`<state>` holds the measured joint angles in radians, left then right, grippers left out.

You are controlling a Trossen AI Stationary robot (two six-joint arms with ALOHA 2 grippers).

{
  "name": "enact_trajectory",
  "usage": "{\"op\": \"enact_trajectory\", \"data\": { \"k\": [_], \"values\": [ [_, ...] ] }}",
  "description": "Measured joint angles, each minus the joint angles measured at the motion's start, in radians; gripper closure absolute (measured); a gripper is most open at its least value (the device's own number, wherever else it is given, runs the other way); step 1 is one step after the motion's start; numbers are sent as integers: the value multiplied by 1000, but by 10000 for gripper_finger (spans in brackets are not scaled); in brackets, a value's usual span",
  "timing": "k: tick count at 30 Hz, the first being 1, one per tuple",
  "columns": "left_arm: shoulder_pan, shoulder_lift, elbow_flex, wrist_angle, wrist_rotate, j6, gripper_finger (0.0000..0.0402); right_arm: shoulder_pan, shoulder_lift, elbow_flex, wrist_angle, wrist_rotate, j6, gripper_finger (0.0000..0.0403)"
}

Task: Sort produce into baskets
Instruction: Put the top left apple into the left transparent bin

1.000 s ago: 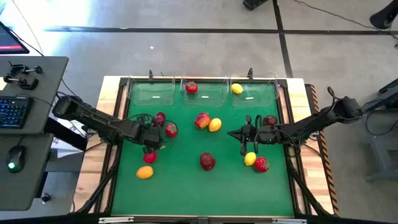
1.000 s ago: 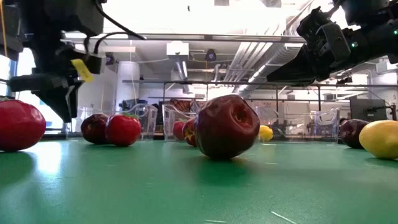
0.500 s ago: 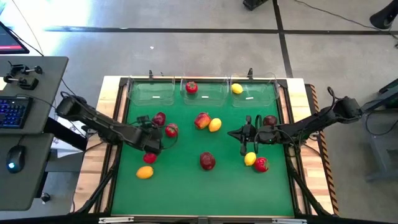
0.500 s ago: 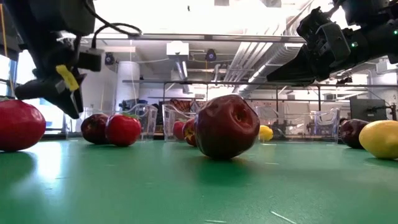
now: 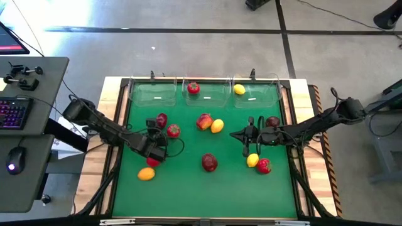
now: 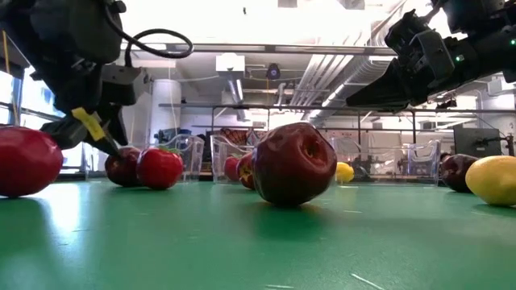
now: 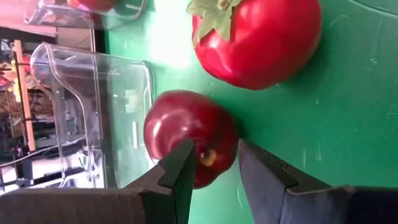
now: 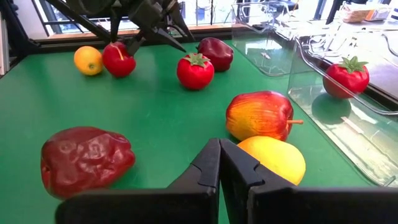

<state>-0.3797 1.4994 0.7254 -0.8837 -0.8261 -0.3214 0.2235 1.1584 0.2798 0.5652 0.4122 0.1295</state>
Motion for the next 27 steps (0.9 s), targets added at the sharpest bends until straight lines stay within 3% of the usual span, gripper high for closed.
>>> {"op": "enact_trajectory", "data": {
  "k": [16,27],
  "values": [
    [73,-1,0,1,80,2,291,0,0,0,0,0,2,403],
    [119,-1,0,1,82,1,323,0,0,0,0,0,2,403]
  ]
}}
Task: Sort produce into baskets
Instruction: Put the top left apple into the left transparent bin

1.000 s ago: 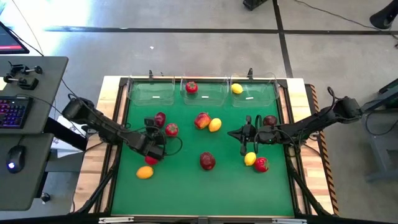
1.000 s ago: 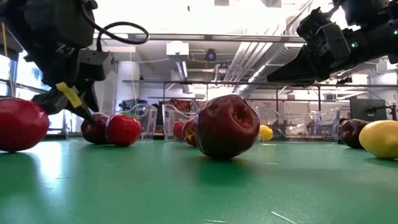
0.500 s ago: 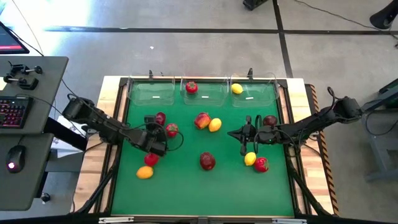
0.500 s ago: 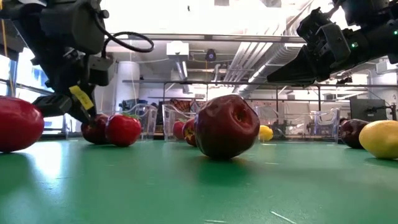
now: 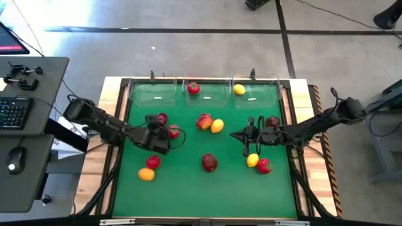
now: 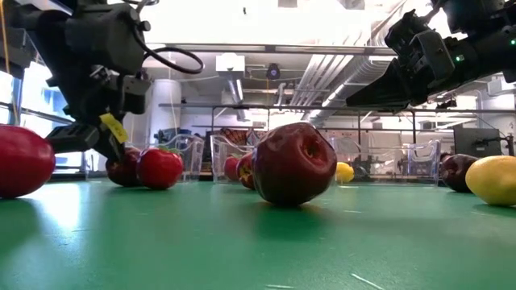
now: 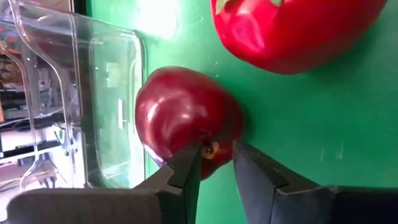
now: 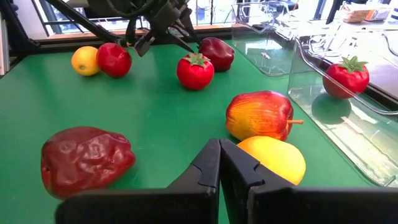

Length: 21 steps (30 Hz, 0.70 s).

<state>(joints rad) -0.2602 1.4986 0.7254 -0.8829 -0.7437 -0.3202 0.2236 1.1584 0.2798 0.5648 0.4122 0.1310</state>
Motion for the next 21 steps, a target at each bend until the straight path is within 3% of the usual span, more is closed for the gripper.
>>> {"op": "enact_trajectory", "data": {
  "k": [12,18,21],
  "values": [
    [50,0,0,0,1,0,331,0,0,0,0,0,0,403],
    [64,0,0,0,1,0,388,0,0,0,0,0,0,403],
    [64,0,0,1,1,3,397,0,0,0,0,0,0,403]
  ]
}}
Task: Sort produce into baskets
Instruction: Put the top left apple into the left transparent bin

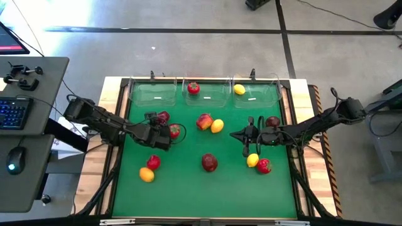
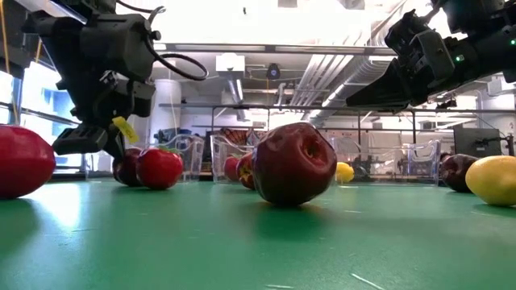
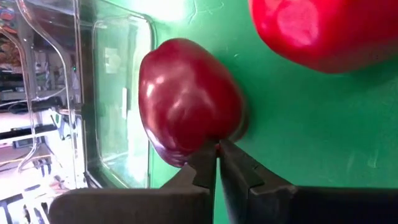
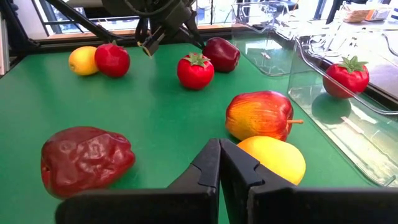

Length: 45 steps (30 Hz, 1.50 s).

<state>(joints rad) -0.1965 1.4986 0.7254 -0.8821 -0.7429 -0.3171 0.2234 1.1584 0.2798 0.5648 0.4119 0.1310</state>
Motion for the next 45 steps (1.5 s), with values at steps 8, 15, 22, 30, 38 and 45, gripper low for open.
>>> {"op": "enact_trajectory", "data": {
  "k": [8,15,22,30,38,45],
  "values": [
    [-8,0,46,-101,-9,22,401,0,0,0,0,0,0,403],
    [-8,-26,141,-304,-79,-30,401,0,0,0,0,0,0,403],
    [17,-101,218,-448,-143,-102,401,0,0,0,0,0,2,403],
    [105,-207,224,-455,47,-169,393,0,0,0,0,0,1,403],
    [197,-254,218,-337,288,10,323,0,0,0,0,0,2,403],
    [294,-232,219,-176,545,188,243,0,0,0,0,0,3,403]
  ]
}}
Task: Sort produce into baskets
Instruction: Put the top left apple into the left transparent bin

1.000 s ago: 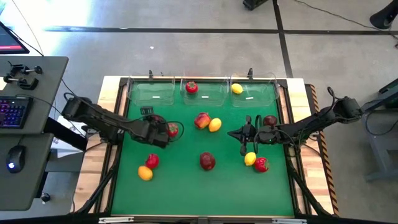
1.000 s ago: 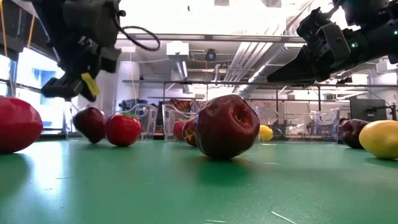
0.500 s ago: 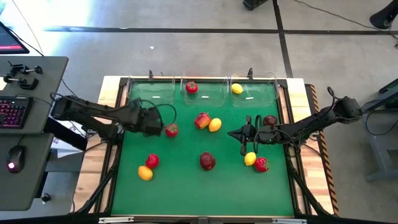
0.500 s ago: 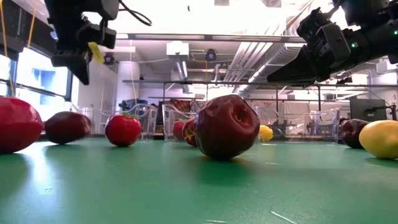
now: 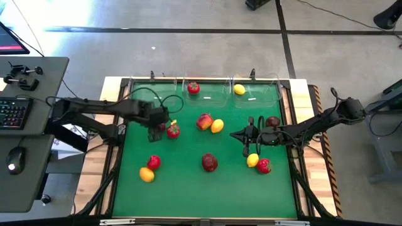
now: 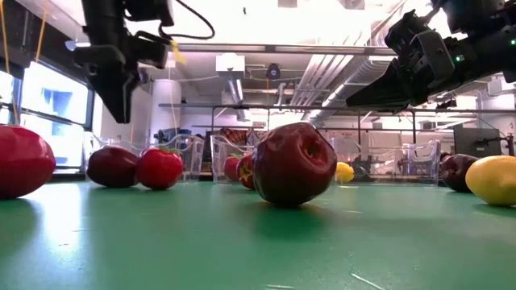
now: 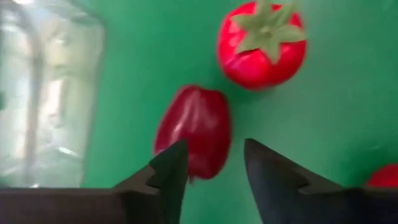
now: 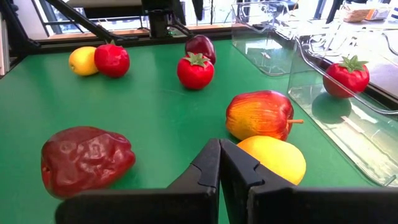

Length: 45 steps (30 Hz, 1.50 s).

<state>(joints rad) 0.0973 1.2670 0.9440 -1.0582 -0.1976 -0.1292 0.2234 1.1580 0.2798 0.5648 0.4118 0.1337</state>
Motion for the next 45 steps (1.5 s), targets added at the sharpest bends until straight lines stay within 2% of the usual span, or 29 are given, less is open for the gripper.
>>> {"op": "enact_trajectory", "data": {
  "k": [5,10,14,19,28,39,45],
  "values": [
    [21,63,0,38,58,54,188,0,0,0,0,-2,-2,403],
    [20,149,0,43,42,130,144,0,0,0,0,-4,-2,403],
    [18,210,0,38,11,162,126,0,0,0,0,-21,-2,403],
    [18,254,1,20,-95,214,121,0,0,0,0,-23,-3,403],
    [18,281,0,13,-72,229,121,0,0,0,0,-23,-2,403],
    [18,325,0,9,-48,384,121,0,0,0,-4,-27,-2,403],
    [18,389,0,9,-48,437,121,0,0,0,-8,-27,-2,403]
  ]
}}
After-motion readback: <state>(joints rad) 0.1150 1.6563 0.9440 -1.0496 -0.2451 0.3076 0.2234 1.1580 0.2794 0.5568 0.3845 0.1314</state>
